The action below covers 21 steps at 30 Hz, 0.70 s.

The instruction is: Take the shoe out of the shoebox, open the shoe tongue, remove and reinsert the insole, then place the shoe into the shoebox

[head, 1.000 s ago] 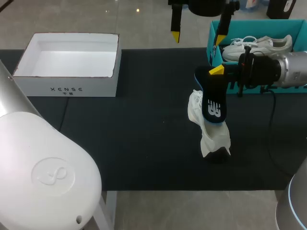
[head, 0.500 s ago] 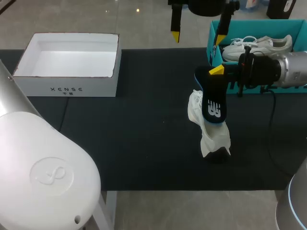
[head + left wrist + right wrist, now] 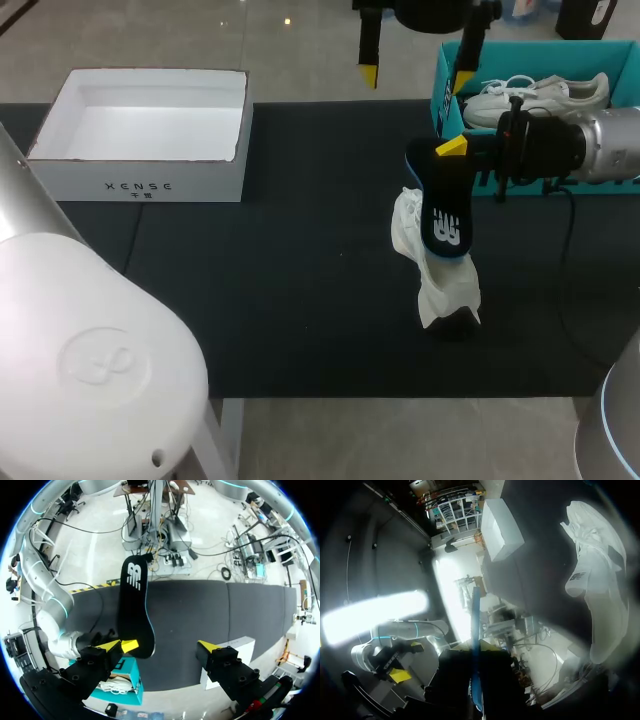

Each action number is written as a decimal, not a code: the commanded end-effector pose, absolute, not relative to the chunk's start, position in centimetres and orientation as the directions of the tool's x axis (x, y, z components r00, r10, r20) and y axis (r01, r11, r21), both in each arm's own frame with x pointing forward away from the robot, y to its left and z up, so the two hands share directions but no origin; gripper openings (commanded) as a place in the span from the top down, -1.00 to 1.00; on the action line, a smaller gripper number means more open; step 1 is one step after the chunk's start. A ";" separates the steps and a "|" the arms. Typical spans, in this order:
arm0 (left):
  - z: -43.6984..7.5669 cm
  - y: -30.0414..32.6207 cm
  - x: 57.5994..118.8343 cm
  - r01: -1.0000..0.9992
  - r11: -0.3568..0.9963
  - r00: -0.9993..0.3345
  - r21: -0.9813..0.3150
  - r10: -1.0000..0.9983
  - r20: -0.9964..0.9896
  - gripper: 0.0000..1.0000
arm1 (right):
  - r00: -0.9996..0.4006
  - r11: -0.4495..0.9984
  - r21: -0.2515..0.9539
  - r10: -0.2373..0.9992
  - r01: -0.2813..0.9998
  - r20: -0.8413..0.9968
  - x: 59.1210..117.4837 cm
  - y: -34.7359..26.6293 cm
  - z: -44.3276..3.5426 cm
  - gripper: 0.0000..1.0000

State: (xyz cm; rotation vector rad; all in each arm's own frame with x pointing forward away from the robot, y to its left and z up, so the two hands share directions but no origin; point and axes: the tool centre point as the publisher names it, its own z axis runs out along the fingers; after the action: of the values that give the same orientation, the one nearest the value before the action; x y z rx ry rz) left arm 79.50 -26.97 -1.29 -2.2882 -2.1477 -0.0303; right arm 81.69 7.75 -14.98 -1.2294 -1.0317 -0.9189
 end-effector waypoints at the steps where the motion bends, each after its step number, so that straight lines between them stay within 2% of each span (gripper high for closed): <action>1: -1.9 -24.7 78.5 1.000 -0.009 0.016 0.026 0.954 -0.300 -1.00 | 0.288 0.123 -0.286 -0.004 0.950 0.958 81.8 7.8 -15.0 1.00; 4: -2.5 -23.5 77.6 1.000 0.030 -0.028 -0.005 0.836 -0.549 -1.00 | 0.288 0.123 -0.286 -0.004 0.950 0.958 81.8 7.8 -15.0 1.00; 9: -4.5 -22.7 76.0 0.996 0.074 -0.079 -0.042 0.624 -0.777 -1.00 | 0.288 0.123 -0.286 -0.004 0.950 0.958 81.8 7.8 -15.0 1.00; 16: -5.3 -22.9 74.9 0.994 0.098 -0.076 -0.044 0.352 -0.933 -1.00 | 0.288 0.123 -0.286 -0.004 0.950 0.958 81.8 7.8 -15.0 1.00; 21: -5.4 -22.9 74.9 0.992 0.106 -0.092 -0.069 0.241 -0.966 -1.00 | 0.288 0.123 -0.286 -0.004 0.950 0.958 81.8 7.8 -15.0 1.00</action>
State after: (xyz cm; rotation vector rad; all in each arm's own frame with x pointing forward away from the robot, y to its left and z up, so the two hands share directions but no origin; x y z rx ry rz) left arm 75.11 -24.24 -4.62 -2.3139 -2.4466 0.4345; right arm 81.69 7.74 -14.98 -1.2295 -1.0317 -0.9190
